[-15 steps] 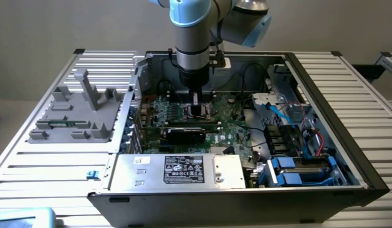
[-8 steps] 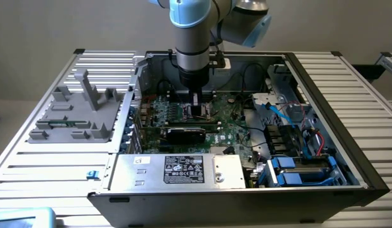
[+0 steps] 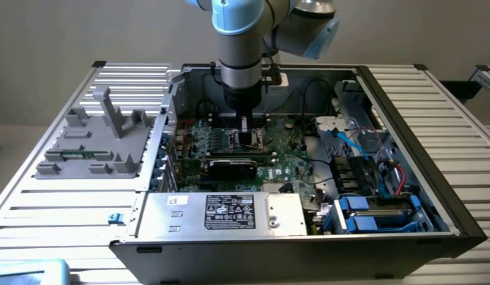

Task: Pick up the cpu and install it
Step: 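Place the cpu into insertion slot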

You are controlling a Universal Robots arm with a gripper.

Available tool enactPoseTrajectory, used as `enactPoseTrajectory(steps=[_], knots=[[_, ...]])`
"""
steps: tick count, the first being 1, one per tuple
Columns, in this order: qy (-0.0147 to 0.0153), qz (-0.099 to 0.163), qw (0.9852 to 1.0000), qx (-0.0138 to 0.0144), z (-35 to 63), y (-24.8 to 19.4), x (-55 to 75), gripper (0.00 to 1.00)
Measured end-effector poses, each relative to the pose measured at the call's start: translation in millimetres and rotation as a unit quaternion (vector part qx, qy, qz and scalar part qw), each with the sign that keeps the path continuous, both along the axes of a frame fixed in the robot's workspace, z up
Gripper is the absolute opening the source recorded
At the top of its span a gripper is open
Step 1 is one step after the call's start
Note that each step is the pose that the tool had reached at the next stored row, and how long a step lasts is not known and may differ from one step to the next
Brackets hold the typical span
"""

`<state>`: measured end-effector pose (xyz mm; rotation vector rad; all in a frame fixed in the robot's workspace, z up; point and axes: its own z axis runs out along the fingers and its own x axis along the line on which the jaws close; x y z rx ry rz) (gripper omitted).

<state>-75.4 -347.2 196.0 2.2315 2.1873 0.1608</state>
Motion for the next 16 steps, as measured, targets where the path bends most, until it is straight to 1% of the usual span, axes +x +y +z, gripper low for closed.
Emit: enactPoseTrajectory(steps=[16], knots=[[0.0000, 0.000, 1.0000, 0.0000, -0.2, 0.0, -0.5, 0.54]])
